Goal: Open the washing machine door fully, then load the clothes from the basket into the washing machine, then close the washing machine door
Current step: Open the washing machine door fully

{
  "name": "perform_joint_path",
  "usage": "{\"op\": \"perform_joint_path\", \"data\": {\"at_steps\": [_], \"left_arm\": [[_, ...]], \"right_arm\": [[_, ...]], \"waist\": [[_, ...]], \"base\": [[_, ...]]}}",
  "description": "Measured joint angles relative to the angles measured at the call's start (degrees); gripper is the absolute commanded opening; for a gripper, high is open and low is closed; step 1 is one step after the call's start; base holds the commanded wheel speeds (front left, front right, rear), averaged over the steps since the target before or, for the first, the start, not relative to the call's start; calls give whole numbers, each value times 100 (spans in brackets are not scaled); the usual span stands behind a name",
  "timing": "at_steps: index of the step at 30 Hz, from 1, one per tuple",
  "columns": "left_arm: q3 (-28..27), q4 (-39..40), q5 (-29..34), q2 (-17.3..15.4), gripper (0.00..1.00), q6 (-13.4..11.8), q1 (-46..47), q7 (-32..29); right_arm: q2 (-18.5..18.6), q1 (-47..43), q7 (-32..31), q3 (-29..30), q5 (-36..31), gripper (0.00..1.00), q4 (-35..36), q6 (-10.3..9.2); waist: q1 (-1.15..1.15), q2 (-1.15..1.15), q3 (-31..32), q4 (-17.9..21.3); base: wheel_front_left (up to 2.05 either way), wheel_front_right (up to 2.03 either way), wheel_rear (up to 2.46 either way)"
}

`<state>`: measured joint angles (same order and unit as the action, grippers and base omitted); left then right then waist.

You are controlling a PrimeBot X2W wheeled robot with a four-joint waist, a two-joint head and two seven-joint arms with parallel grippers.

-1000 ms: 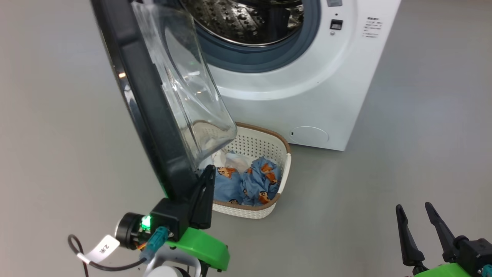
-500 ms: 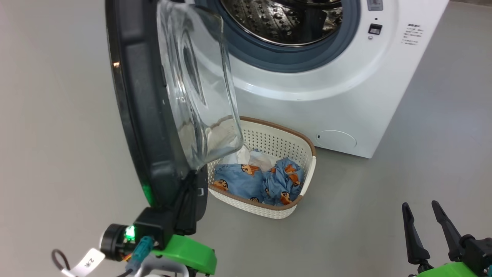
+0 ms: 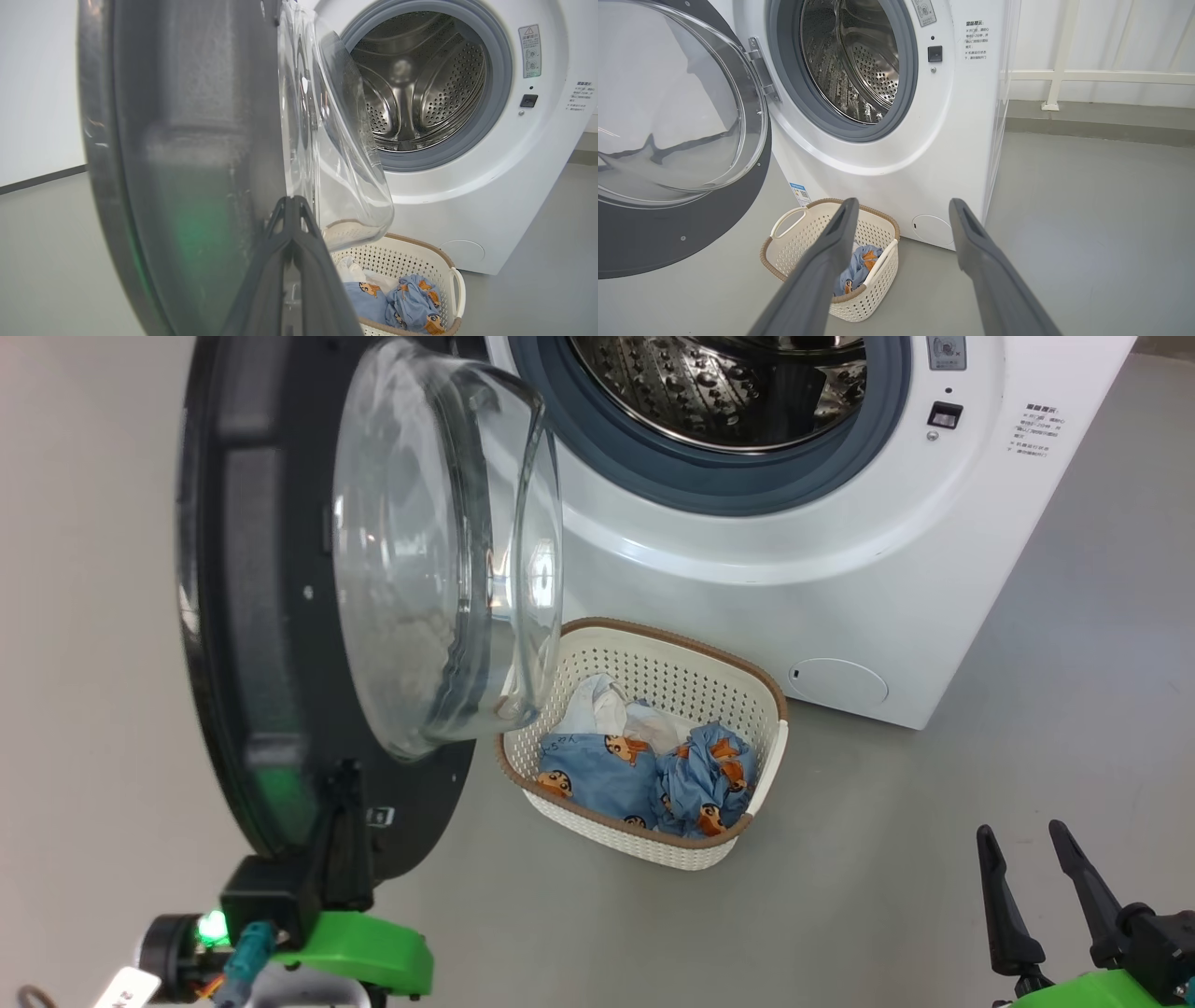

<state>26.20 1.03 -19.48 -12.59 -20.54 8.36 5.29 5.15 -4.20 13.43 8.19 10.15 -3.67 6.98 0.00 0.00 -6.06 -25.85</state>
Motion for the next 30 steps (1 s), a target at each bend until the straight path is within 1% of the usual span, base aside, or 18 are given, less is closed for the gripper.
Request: {"op": "perform_joint_path", "data": {"at_steps": [2,5,12,16,21,25,30], "left_arm": [[-83,4,-23,-43,0,-90,-22,3],[-226,24,-57,-124,0,-145,-69,26],[-641,-137,-214,-364,0,-156,-101,166],[-846,-377,-333,-436,0,-154,-60,298],[-1136,-828,-497,-557,0,-97,115,494],[-1376,-1285,-610,-588,0,-29,318,681],[-1673,-1907,-817,-577,0,175,618,868]], "right_arm": [[3,0,0,-1,0,100,-2,0],[4,-1,-7,1,0,100,0,0],[5,-2,-32,3,1,100,11,0],[43,-1,-33,1,1,100,30,0],[59,-1,-75,-2,1,100,98,0],[129,2,-83,-4,4,100,134,0],[211,23,-126,2,9,100,183,0]], "waist": [[1,0,-2,2],[0,0,-7,9],[0,0,-36,42],[0,0,-72,70],[0,0,-150,116],[0,0,-259,164],[0,0,-413,220]], "base": [[0,0,0],[0,0,0],[0,0,0],[0,0,0],[0,0,0],[0,0,0],[0,0,0]]}}
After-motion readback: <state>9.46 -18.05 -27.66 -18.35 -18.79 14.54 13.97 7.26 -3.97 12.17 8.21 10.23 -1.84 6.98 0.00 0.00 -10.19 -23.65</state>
